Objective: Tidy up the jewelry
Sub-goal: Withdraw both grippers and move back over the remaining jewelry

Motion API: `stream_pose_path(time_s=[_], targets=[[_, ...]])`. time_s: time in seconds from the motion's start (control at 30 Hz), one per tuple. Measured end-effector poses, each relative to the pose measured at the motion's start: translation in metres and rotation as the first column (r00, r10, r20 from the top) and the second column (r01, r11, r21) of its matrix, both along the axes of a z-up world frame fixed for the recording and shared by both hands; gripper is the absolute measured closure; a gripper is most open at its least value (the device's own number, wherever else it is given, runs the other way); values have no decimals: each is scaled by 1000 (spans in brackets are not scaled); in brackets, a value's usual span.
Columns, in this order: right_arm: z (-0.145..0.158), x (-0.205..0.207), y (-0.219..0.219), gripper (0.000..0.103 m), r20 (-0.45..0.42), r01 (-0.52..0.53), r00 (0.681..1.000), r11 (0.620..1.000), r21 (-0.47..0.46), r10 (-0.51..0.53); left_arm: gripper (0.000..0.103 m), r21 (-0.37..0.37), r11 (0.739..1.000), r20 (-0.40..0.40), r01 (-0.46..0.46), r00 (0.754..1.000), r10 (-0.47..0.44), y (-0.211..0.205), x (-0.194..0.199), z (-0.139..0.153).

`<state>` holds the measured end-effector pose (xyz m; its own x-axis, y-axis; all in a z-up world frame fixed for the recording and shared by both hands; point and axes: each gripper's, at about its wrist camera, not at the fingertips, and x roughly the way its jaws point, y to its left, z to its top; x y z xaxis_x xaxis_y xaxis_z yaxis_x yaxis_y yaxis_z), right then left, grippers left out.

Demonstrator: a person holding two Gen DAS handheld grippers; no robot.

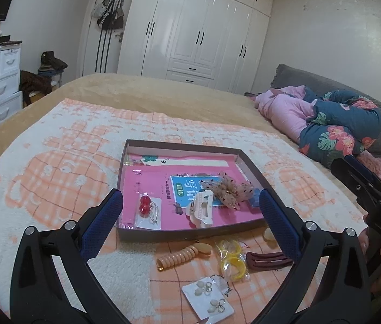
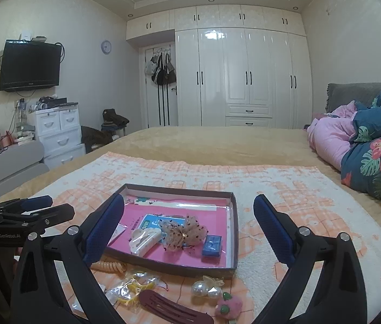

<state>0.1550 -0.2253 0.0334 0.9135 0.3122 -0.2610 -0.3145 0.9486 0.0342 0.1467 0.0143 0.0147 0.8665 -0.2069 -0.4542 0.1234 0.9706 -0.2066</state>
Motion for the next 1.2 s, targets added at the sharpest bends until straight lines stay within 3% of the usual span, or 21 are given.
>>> stream_pose_path(time_s=[0.67,1.2], targets=[[4,-43,-12,8,30,-11,999,1000,-3,11,11,-18,1000,60,10,998,-9,4,-43,8],[-17,-68,-25,8,-25,-16,1000,999,-36,15,11,9,1000,47,18,999,-19,5,-64,-2]])
